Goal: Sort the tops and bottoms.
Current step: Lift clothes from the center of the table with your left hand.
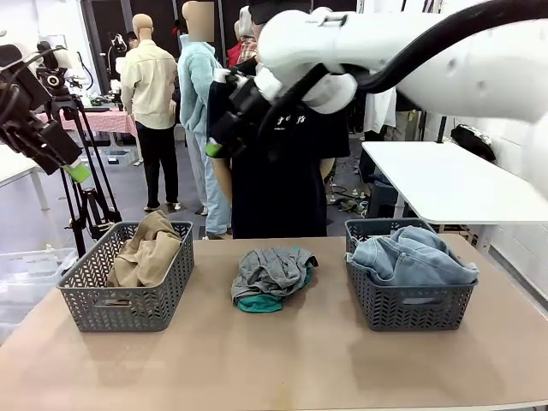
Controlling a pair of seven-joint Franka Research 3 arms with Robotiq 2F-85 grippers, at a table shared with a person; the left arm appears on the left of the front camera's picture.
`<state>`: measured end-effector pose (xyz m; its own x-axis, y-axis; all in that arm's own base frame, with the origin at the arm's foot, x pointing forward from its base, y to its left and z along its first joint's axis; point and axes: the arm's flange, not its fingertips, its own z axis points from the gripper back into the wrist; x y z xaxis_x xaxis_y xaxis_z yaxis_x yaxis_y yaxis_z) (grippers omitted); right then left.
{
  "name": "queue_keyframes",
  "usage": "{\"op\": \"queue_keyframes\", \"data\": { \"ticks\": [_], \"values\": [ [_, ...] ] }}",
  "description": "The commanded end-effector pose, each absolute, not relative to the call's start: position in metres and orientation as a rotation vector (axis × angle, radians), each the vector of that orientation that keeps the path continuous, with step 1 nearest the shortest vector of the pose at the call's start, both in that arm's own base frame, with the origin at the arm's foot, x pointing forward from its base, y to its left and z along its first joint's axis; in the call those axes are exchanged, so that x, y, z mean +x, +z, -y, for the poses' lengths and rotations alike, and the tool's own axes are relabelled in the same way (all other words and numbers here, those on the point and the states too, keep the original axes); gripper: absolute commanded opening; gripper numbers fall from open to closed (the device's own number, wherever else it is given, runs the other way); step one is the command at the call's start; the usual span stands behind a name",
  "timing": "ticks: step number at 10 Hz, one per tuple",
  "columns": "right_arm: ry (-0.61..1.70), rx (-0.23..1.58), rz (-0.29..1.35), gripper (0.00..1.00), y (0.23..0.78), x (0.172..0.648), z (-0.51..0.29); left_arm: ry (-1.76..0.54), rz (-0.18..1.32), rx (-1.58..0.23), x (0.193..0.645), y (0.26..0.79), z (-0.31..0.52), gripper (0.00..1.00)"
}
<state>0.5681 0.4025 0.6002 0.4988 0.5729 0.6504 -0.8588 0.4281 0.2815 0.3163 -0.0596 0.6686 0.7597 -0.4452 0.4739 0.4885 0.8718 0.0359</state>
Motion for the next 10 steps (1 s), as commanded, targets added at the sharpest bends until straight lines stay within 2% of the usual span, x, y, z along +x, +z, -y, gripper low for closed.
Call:
{"op": "queue_keyframes", "data": {
  "ticks": [1, 4, 8, 9, 10],
  "values": [
    [0.83, 0.73, 0.538, 1.0, 0.512, 0.434, -0.295, -0.502, 0.488, -0.085, 0.317, 0.671, 0.058, 0.78],
    [0.691, 0.751, 0.746, 1.0, 0.502, 0.394, -0.234, -0.502, 0.488, -0.085, 0.317, 0.671, 0.058, 0.78],
    [0.615, 0.716, 0.854, 1.0, 0.511, 0.392, -0.218, -0.502, 0.488, -0.085, 0.317, 0.671, 0.058, 0.78],
    [0.614, 0.747, 0.773, 1.0, 0.508, 0.386, -0.203, -0.502, 0.488, -0.085, 0.317, 0.671, 0.058, 0.78],
    [0.614, 0.747, 0.773, 1.0, 0.508, 0.386, -0.203, -0.502, 0.488, -0.085, 0.317, 0.671, 0.058, 0.78]
  ]
}}
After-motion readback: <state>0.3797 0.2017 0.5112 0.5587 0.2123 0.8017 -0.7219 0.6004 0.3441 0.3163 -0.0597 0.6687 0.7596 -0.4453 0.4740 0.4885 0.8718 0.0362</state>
